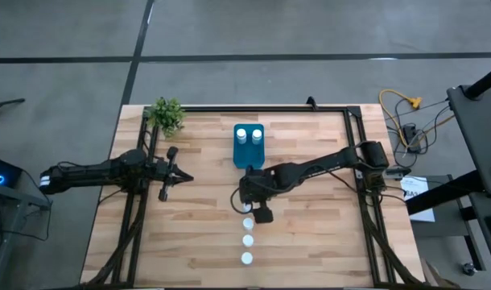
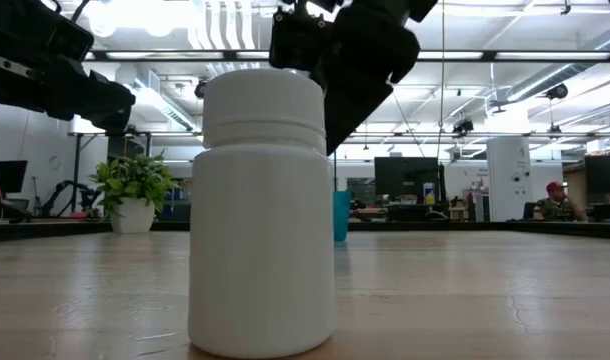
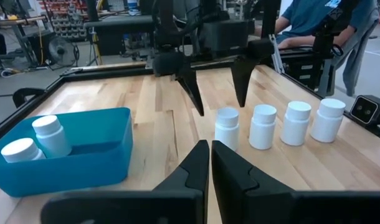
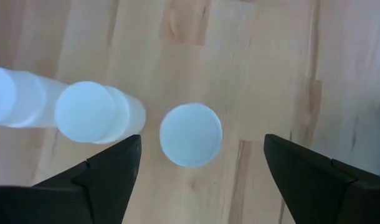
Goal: Pick and place pill bottles into a basket
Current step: Put the white pill bottle into the blue bin
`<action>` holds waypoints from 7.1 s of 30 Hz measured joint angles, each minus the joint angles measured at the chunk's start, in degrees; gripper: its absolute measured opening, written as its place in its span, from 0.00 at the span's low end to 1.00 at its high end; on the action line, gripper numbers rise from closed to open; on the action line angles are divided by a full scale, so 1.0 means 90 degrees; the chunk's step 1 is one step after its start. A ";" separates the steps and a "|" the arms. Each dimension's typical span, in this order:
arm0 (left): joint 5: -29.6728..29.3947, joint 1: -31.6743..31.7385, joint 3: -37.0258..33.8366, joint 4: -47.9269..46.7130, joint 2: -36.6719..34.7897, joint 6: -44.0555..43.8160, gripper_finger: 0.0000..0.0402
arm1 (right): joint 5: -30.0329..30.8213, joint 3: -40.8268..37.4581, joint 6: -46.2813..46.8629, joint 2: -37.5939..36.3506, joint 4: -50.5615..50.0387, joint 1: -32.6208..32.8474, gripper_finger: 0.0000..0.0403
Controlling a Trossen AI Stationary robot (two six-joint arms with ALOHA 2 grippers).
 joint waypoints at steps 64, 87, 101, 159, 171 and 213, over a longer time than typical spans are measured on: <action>-0.0001 0.0000 -0.0005 -0.0008 0.0001 0.0005 0.00 | -0.0542 -0.0163 0.0010 0.0220 0.0621 0.0000 0.73; 0.0000 -0.0005 -0.0005 -0.0010 0.0001 0.0003 0.00 | -0.0493 -0.0181 -0.0086 0.0220 0.0634 0.0000 0.37; 0.0000 -0.0005 -0.0005 -0.0010 0.0001 -0.0001 0.00 | 0.0212 0.0561 -0.0642 0.0205 -0.0405 -0.0073 0.37; 0.0141 -0.0005 -0.0032 -0.0079 0.0006 -0.0005 0.00 | -0.0334 -0.0228 -0.1643 -0.0603 0.0215 -0.3199 0.37; 0.0141 0.0000 -0.0034 -0.0073 0.0001 -0.0005 0.00 | -0.0433 -0.0710 -0.1646 -0.0601 0.0567 -0.3344 0.37; 0.0141 -0.0005 -0.0034 -0.0051 0.0005 -0.0007 0.00 | -0.1402 -0.1256 -0.1625 -0.0603 0.1176 -0.3881 0.37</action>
